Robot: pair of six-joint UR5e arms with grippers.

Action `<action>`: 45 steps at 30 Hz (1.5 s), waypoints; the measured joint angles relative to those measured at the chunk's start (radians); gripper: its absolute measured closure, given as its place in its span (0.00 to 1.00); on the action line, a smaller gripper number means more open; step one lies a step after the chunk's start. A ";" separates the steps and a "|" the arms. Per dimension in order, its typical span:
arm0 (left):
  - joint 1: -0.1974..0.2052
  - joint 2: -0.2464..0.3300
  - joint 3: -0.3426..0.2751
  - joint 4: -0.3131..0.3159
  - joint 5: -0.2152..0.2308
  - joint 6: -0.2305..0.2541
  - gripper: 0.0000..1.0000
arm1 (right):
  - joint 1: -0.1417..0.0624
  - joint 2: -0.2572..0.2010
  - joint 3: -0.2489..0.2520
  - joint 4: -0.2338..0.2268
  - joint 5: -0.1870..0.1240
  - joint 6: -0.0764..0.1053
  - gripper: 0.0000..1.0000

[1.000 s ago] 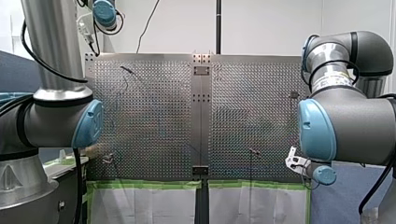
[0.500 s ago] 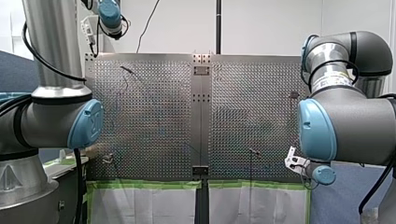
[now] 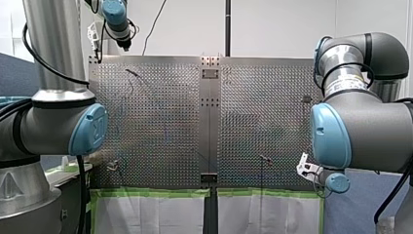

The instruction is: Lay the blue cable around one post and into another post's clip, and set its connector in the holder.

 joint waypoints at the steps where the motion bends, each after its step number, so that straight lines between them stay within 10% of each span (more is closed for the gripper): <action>1: -0.001 0.000 0.000 -0.014 0.000 -0.002 0.02 | 0.000 0.000 0.000 0.000 0.000 0.000 1.00; 45: -0.004 0.000 -0.001 -0.405 -0.156 -0.047 0.02 | 0.008 0.000 0.000 0.000 0.001 0.000 1.00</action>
